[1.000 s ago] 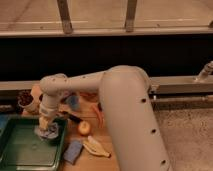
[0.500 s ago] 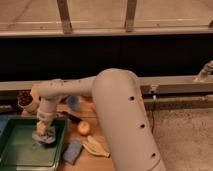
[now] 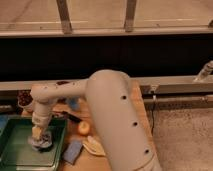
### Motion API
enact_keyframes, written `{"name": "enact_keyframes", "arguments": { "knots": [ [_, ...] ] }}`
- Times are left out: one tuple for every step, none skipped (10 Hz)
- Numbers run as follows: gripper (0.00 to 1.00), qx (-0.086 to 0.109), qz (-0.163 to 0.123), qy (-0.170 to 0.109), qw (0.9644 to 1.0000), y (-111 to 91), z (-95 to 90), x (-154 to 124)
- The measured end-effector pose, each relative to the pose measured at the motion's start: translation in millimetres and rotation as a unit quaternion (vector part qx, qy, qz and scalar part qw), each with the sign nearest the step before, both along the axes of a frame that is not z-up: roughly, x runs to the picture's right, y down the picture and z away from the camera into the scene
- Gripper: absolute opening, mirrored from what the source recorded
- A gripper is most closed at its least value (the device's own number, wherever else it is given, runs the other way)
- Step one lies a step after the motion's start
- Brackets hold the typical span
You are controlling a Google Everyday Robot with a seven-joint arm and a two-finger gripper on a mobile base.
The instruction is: Wipe tray with towel
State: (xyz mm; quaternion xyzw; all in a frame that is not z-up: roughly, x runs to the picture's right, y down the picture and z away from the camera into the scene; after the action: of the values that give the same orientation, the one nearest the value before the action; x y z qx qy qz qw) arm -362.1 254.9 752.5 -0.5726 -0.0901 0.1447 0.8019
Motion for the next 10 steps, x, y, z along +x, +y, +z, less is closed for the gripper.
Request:
{"name": "enact_keyframes", "arguments": {
  "knots": [
    [0.0,-0.008,-0.012,-0.004,0.9999,13,1.5,-9],
    [0.0,-0.015,-0.018,-0.005,0.9997,22,5.0,-13],
    [0.0,-0.025,-0.022,-0.006,0.9994,34,9.2,-17],
    [0.0,-0.03,-0.019,-0.005,0.9994,39,9.4,-15],
    [0.0,-0.03,-0.018,0.0,0.9994,39,10.0,-8],
    [0.0,-0.029,-0.017,0.0,0.9994,39,10.5,-8],
    [0.0,-0.029,-0.017,0.001,0.9995,39,10.8,-8],
    [0.0,-0.029,-0.016,0.001,0.9995,39,10.9,-8],
    [0.0,-0.029,-0.016,0.001,0.9995,39,10.9,-8],
    [0.0,-0.029,-0.016,0.001,0.9995,39,10.8,-8]
  ]
}}
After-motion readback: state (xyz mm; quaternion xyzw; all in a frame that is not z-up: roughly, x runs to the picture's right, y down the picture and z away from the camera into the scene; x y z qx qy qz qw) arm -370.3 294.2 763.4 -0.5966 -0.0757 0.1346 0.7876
